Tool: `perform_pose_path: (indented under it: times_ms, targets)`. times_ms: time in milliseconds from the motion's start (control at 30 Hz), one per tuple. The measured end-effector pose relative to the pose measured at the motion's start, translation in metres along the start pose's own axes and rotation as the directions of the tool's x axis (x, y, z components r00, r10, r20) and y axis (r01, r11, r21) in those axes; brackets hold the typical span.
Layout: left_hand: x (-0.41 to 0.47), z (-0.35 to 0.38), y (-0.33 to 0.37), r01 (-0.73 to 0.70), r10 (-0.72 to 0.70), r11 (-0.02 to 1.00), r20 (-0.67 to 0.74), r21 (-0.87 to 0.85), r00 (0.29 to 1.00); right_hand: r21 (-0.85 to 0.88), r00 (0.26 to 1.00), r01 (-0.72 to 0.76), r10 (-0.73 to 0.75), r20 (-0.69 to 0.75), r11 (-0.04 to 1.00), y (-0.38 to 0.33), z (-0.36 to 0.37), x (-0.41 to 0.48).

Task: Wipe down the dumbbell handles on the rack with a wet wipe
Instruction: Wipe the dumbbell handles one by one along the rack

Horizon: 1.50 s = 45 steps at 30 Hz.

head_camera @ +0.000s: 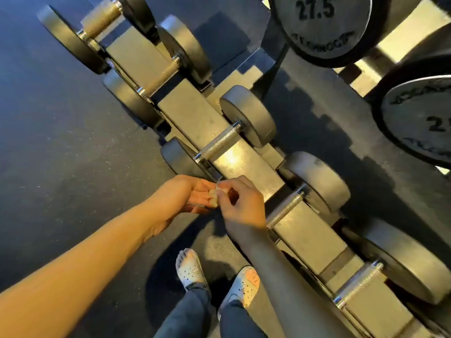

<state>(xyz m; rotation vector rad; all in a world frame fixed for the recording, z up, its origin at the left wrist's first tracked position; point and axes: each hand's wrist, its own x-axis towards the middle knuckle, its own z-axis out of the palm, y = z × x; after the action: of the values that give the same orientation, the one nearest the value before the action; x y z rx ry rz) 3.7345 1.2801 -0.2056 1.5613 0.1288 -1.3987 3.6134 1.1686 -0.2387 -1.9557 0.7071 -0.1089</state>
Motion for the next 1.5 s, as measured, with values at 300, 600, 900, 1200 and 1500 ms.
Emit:
perform_pose_path:
  times_ms: [300,600,900,1200,1500]
  targets:
    - [0.063,-0.047,0.009,-0.299,0.506,0.861,-0.63,0.412,0.59,-0.071,0.971,0.026,-0.042,-0.236,0.997,-0.005,0.009,0.101]
    - [0.105,-0.026,0.006,-0.231,0.352,0.935,-0.765,0.268,0.539,-0.548,0.935,0.306,-0.139,0.325,0.778,0.009,0.029,0.149]
    - [0.101,-0.023,0.008,-0.135,0.217,0.976,-0.735,0.17,0.643,-0.619,0.656,0.692,0.032,0.754,0.372,-0.044,0.038,0.18]
    - [0.104,-0.022,0.008,-0.147,0.342,0.938,-0.775,0.313,0.532,-0.649,0.477,0.407,0.457,0.751,0.643,-0.044,0.053,0.207]
    - [0.107,-0.021,0.007,-0.131,0.367,0.926,-0.771,0.353,0.52,-0.385,0.559,0.813,-0.4,0.726,0.437,0.029,0.011,0.162]
